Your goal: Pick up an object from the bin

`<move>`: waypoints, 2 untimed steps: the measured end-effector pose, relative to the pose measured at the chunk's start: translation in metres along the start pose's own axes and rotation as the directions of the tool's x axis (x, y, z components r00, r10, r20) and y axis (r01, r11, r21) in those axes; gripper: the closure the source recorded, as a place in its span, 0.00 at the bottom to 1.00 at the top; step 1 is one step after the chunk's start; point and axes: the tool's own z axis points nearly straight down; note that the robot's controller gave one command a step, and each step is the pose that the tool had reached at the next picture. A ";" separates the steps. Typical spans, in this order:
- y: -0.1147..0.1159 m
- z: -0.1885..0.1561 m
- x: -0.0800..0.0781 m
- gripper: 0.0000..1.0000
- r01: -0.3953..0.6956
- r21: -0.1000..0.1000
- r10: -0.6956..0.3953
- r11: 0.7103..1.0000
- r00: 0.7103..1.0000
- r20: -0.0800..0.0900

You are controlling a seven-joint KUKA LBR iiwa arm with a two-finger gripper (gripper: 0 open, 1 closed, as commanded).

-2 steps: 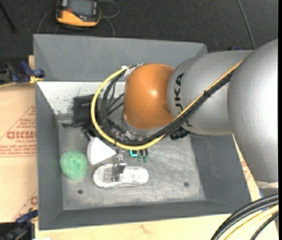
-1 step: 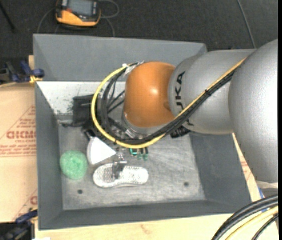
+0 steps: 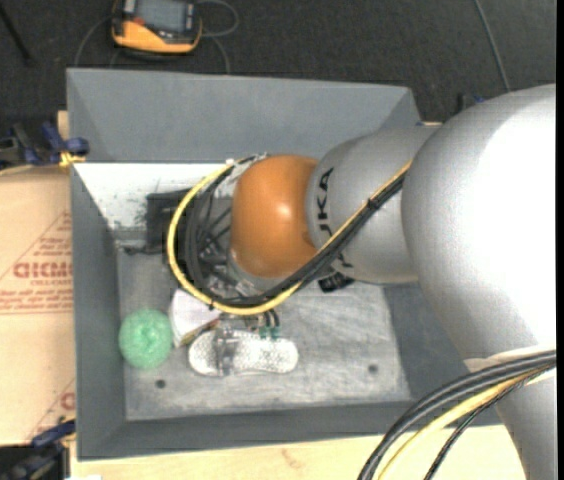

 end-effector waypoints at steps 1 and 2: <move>0.000 0.000 0.000 1.00 0.000 0.000 0.000 1.000 1.000 0.000; -0.008 -0.159 0.001 1.00 -0.004 0.001 0.004 1.000 1.000 0.018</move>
Offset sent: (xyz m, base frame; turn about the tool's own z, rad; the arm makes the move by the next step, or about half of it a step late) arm -0.0016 -0.0081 0.1561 0.0011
